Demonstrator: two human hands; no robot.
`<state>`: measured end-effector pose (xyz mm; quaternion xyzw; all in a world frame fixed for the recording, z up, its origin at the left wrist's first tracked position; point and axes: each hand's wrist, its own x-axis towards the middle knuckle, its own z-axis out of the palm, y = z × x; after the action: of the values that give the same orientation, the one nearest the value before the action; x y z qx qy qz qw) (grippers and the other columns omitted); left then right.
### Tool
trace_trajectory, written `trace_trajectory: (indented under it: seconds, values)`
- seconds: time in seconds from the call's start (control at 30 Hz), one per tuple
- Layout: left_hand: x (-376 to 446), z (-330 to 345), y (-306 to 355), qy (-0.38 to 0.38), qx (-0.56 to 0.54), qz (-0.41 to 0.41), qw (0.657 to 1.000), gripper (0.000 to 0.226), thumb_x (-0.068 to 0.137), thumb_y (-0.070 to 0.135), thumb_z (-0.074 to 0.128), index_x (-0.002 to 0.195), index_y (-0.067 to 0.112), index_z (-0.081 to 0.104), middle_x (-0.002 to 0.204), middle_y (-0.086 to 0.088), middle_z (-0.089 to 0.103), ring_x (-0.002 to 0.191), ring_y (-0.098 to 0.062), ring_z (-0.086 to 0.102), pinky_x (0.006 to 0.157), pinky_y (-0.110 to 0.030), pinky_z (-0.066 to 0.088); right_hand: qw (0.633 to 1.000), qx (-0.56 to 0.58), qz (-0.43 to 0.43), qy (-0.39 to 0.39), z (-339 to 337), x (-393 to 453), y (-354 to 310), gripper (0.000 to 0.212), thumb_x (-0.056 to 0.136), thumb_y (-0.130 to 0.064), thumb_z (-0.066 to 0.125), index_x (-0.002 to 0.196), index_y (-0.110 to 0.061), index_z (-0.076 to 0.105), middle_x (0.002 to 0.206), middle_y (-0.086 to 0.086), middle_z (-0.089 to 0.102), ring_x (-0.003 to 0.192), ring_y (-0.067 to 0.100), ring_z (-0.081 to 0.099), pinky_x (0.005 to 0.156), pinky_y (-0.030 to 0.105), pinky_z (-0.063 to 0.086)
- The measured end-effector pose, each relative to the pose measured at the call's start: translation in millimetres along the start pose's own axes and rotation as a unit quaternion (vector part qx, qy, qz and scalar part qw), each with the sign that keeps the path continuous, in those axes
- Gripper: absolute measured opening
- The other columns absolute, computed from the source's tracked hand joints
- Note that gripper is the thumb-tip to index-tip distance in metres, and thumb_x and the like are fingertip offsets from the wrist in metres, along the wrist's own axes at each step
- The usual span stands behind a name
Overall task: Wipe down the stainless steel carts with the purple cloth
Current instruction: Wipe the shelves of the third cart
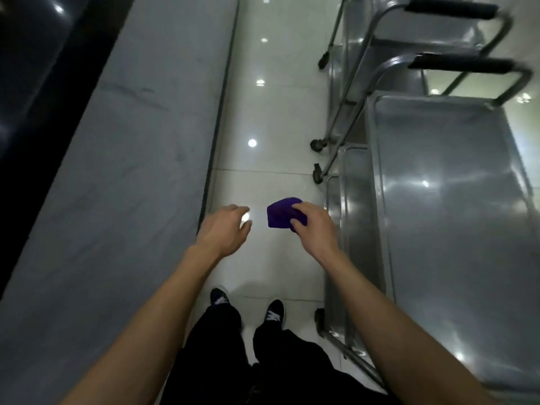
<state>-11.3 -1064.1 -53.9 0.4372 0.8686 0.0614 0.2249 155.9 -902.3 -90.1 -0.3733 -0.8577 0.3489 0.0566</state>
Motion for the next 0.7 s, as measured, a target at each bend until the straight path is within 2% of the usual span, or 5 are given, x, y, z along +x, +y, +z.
trace_trajectory:
  seconds: [0.23,0.33,0.4,0.53,0.7]
  values:
    - [116.0,-25.7,-2.6,-0.033,0.021,0.102,0.994,0.048,0.104,0.042,0.044,0.147,0.022,0.049,0.146,-0.003,0.055,0.129,-0.026,0.053,0.102,-0.046,0.047,0.994,0.015,0.089,0.066,-12.7,59.6,5.8,0.040,0.091,-0.014,0.067,0.131,-0.017,0.063,0.123,-0.002,0.066,0.110,0.014,0.060,0.095,0.024,0.046]
    - [161.9,-41.3,-2.3,-0.042,0.037,0.144,0.988,0.048,0.105,0.042,0.043,0.148,0.022,0.047,0.146,-0.004,0.054,0.127,-0.026,0.054,0.102,-0.043,0.047,0.985,0.013,0.128,0.111,-19.5,83.0,0.9,0.039,0.089,-0.013,0.068,0.128,-0.016,0.065,0.120,-0.002,0.067,0.108,0.015,0.061,0.092,0.026,0.047]
    - [189.6,-49.5,2.9,-0.053,0.057,0.179,0.981,0.048,0.105,0.042,0.042,0.149,0.023,0.046,0.145,-0.003,0.055,0.126,-0.026,0.054,0.099,-0.041,0.046,0.980,0.013,0.150,0.133,-23.4,97.9,-2.4,0.039,0.089,-0.014,0.068,0.127,-0.019,0.065,0.119,-0.004,0.067,0.106,0.014,0.061,0.091,0.030,0.050]
    - [235.8,-61.8,23.9,-0.071,0.089,0.248,0.962,0.046,0.104,0.041,0.043,0.147,0.024,0.048,0.143,-0.002,0.056,0.127,-0.024,0.054,0.102,-0.044,0.047,0.964,0.029,0.191,0.185,-22.8,114.8,-1.7,0.038,0.090,-0.017,0.069,0.128,-0.022,0.064,0.120,-0.007,0.066,0.107,0.011,0.058,0.090,0.024,0.044]
    - [284.5,-60.4,59.1,-0.077,0.094,0.340,0.933,0.040,0.103,0.037,0.045,0.141,0.025,0.055,0.139,-0.001,0.060,0.124,-0.022,0.056,0.099,-0.042,0.047,0.940,0.069,0.255,0.215,-17.3,122.0,21.2,0.038,0.091,-0.016,0.068,0.128,-0.020,0.064,0.122,-0.007,0.065,0.107,0.011,0.059,0.090,0.023,0.046]
